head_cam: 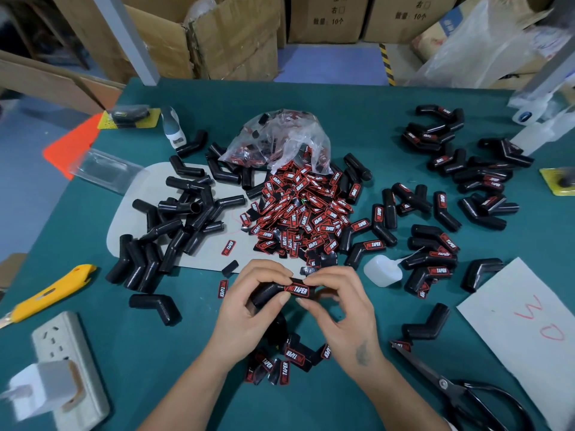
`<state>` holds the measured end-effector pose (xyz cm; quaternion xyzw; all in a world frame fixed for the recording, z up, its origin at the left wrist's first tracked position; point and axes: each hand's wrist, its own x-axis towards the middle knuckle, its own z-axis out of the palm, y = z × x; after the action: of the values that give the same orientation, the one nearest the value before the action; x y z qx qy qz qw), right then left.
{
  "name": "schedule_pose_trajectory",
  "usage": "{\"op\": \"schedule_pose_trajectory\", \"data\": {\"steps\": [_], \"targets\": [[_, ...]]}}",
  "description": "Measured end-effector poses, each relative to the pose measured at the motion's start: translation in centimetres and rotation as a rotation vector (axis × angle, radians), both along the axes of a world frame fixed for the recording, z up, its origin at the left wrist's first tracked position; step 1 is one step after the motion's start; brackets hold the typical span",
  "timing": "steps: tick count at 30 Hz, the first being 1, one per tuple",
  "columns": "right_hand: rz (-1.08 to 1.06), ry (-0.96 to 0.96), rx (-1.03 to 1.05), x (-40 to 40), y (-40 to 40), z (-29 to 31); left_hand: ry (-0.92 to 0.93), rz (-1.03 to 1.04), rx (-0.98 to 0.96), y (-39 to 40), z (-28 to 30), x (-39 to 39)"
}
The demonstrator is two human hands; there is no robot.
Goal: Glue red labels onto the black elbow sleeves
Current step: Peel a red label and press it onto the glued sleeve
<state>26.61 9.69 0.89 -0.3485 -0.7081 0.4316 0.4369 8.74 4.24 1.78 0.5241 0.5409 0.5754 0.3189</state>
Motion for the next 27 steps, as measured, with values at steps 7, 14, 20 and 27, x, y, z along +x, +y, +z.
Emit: {"op": "schedule_pose_trajectory", "data": {"steps": [7,14,20,27], "targets": [[0.003,0.005,0.012,0.21,0.16,0.45,0.057,0.015,0.028,-0.04,-0.40,-0.09],[-0.041,0.017,0.005,0.13,0.05,0.92,0.071,0.025,0.014,-0.06,-0.54,-0.03],[-0.053,0.020,0.006,0.12,0.04,0.78,0.075,0.046,0.018,-0.04,-0.54,0.00],[-0.030,0.062,-0.029,0.01,0.14,0.58,0.139,0.099,0.029,-0.09,-0.22,0.25]]}}
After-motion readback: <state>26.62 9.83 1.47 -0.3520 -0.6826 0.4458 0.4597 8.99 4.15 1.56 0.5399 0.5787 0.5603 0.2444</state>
